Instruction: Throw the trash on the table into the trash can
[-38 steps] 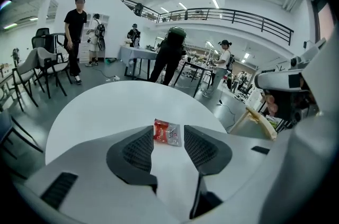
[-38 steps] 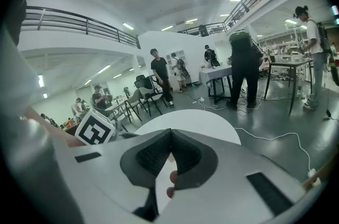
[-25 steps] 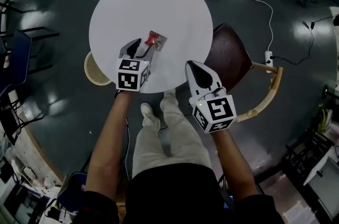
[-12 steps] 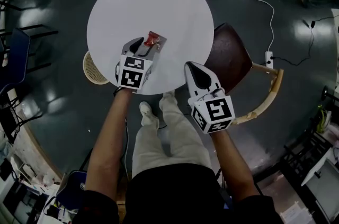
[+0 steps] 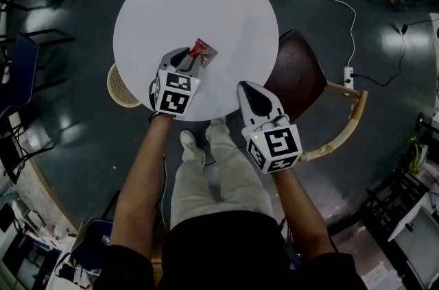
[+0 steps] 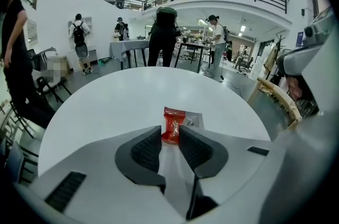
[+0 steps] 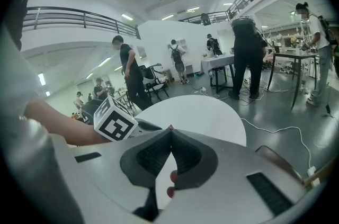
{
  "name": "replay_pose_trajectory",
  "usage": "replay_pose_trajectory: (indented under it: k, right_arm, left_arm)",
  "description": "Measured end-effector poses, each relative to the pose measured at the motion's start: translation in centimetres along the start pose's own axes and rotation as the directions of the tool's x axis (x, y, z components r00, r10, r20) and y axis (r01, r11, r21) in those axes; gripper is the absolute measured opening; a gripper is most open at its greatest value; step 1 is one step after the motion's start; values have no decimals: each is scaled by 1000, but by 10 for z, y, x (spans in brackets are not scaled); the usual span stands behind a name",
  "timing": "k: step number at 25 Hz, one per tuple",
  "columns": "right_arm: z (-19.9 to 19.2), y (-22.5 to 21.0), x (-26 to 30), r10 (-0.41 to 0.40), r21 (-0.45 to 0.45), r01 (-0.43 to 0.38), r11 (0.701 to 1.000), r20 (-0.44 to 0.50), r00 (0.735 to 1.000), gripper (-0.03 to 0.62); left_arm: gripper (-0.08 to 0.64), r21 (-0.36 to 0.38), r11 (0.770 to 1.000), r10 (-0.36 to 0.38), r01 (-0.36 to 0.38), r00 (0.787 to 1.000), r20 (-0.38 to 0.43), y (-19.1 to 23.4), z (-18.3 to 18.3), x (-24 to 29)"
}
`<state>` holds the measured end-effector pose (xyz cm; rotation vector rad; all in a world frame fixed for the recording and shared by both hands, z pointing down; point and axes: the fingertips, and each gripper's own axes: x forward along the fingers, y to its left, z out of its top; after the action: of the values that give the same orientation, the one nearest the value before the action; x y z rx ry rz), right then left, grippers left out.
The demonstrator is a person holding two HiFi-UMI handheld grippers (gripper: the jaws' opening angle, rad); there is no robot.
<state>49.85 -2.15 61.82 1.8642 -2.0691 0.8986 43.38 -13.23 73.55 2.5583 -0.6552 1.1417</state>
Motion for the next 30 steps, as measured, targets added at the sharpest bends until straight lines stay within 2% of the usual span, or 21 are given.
replay_pose_trajectory:
  k: [12, 30]
  right_arm:
    - [2, 3, -4, -5, -12, 5, 1000, -2, 1000, 17]
    - [21, 24, -18, 3, -39, -2, 999, 14, 1000, 17]
  left_arm:
    - [40, 19, 1000, 24, -25, 1000, 10, 2, 5, -10]
    - [34, 23, 1000, 5, -6, 999, 39, -5, 15, -49]
